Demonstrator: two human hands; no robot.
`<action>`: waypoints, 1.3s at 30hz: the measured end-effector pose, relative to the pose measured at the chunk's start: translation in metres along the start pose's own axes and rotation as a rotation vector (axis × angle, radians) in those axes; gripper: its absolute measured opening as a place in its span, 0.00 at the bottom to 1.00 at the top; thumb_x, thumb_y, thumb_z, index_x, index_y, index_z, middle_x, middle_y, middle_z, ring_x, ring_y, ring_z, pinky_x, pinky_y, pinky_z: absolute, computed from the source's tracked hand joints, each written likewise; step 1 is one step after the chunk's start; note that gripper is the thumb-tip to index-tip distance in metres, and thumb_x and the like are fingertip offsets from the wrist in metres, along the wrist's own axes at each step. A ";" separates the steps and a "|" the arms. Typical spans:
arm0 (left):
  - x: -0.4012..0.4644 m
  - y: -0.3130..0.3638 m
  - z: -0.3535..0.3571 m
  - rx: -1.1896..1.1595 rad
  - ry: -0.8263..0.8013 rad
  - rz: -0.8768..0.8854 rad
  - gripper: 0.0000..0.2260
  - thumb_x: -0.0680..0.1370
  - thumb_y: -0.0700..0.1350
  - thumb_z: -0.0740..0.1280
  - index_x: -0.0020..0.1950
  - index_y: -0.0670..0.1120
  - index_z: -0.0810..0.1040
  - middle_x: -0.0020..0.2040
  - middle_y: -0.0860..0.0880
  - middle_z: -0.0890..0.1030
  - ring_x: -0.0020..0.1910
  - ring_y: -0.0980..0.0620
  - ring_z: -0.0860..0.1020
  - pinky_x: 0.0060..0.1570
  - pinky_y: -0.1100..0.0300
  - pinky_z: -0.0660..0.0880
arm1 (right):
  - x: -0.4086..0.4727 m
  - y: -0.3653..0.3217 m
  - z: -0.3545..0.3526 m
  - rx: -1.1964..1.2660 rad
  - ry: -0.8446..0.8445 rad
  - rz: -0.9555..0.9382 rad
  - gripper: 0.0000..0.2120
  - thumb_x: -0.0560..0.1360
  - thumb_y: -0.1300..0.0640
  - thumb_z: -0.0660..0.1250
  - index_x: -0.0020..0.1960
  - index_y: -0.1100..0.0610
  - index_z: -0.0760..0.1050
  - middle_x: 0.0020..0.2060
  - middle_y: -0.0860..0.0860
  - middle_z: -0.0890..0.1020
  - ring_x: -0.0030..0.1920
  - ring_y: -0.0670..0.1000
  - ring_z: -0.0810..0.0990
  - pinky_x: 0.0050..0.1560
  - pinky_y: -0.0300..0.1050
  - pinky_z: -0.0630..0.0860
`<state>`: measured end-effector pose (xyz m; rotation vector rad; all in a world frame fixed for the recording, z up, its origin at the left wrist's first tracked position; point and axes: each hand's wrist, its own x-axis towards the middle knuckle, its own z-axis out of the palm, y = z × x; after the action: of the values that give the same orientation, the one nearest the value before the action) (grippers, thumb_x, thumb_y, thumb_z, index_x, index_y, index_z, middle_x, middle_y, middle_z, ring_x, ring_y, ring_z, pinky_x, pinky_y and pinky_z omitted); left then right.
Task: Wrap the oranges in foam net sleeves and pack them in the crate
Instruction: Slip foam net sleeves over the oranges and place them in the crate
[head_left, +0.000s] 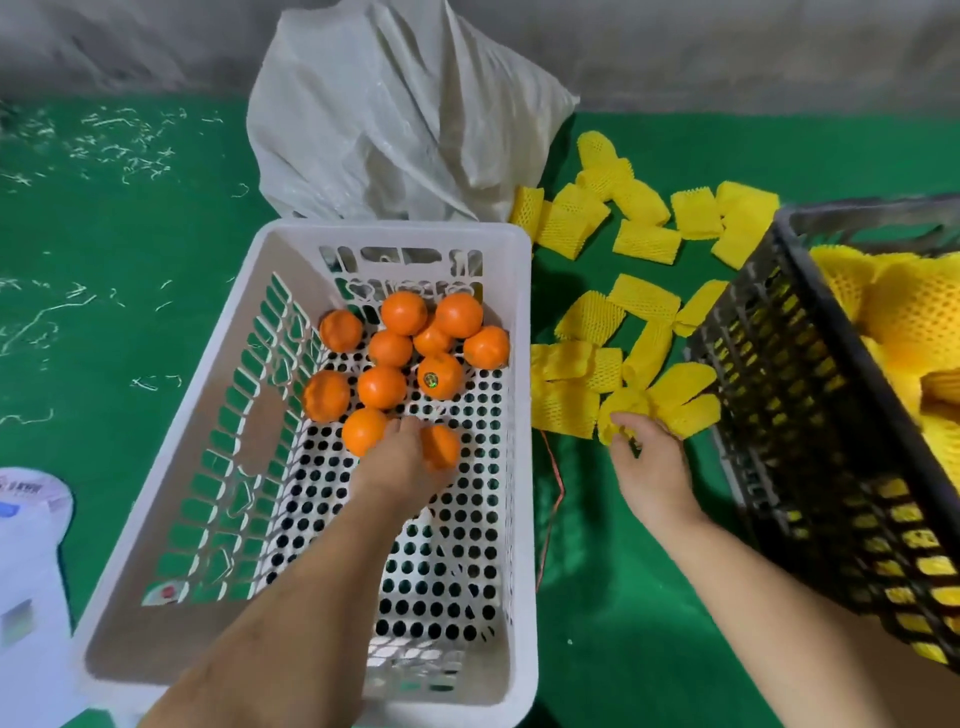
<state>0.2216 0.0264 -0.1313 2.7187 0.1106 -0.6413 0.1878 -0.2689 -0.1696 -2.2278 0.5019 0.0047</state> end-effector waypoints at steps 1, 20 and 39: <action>-0.004 0.007 -0.009 0.004 0.046 0.019 0.28 0.77 0.58 0.74 0.70 0.48 0.69 0.64 0.48 0.74 0.58 0.45 0.78 0.54 0.46 0.80 | -0.009 -0.004 -0.002 0.119 0.053 0.002 0.10 0.81 0.60 0.65 0.60 0.51 0.80 0.59 0.52 0.82 0.62 0.56 0.78 0.66 0.56 0.74; -0.178 0.072 -0.015 -1.525 -0.180 0.390 0.27 0.73 0.55 0.77 0.69 0.62 0.73 0.65 0.38 0.76 0.47 0.44 0.85 0.39 0.59 0.81 | -0.159 -0.139 -0.052 0.554 0.286 -0.205 0.13 0.76 0.56 0.75 0.54 0.46 0.74 0.44 0.46 0.81 0.43 0.42 0.80 0.44 0.37 0.77; -0.188 0.077 0.000 -1.587 -0.215 0.381 0.15 0.81 0.39 0.71 0.68 0.45 0.77 0.53 0.35 0.81 0.34 0.45 0.81 0.36 0.59 0.82 | -0.170 -0.121 -0.067 0.394 0.134 -0.255 0.10 0.78 0.62 0.72 0.49 0.47 0.78 0.43 0.43 0.83 0.47 0.41 0.81 0.49 0.36 0.77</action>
<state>0.0651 -0.0450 -0.0233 1.0895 0.0148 -0.3994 0.0637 -0.1888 -0.0076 -1.8949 0.2591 -0.3498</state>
